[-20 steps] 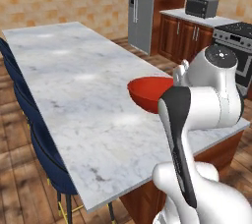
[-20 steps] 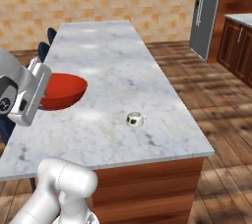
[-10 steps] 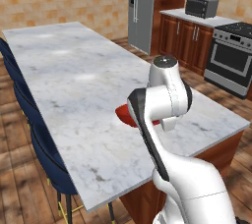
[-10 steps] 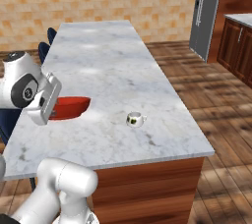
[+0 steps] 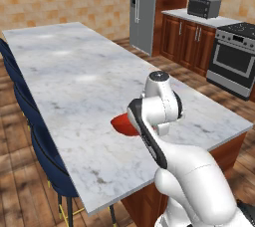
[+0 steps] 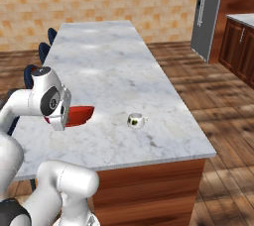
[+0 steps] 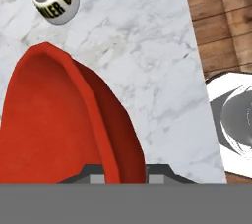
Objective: Clear the mugs and bowl far away from the sink.
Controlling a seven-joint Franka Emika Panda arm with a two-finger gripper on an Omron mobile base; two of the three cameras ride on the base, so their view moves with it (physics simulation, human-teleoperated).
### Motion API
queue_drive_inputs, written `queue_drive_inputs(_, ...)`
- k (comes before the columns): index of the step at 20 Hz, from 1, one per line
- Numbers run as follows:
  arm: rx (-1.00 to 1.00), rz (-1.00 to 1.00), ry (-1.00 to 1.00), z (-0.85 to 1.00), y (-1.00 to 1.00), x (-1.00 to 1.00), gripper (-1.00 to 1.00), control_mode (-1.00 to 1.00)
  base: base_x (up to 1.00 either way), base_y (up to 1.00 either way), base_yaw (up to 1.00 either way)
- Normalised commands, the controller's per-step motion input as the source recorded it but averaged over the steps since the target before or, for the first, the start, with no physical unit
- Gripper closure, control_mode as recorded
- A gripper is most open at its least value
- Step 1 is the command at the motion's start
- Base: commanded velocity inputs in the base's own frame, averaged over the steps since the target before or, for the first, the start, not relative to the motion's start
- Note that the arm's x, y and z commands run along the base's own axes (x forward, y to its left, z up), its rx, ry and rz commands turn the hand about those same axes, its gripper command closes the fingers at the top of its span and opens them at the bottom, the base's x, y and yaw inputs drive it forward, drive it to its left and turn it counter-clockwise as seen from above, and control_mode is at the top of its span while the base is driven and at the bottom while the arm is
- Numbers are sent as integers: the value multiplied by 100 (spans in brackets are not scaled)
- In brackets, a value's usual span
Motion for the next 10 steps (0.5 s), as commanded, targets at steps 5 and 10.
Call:
queue_drive_inputs(5,3,13,-3,-70,0,61,100,-100,0,0,0)
queue_drive_inputs(10,3,12,-6,-67,0,64,100,-100,0,0,0)
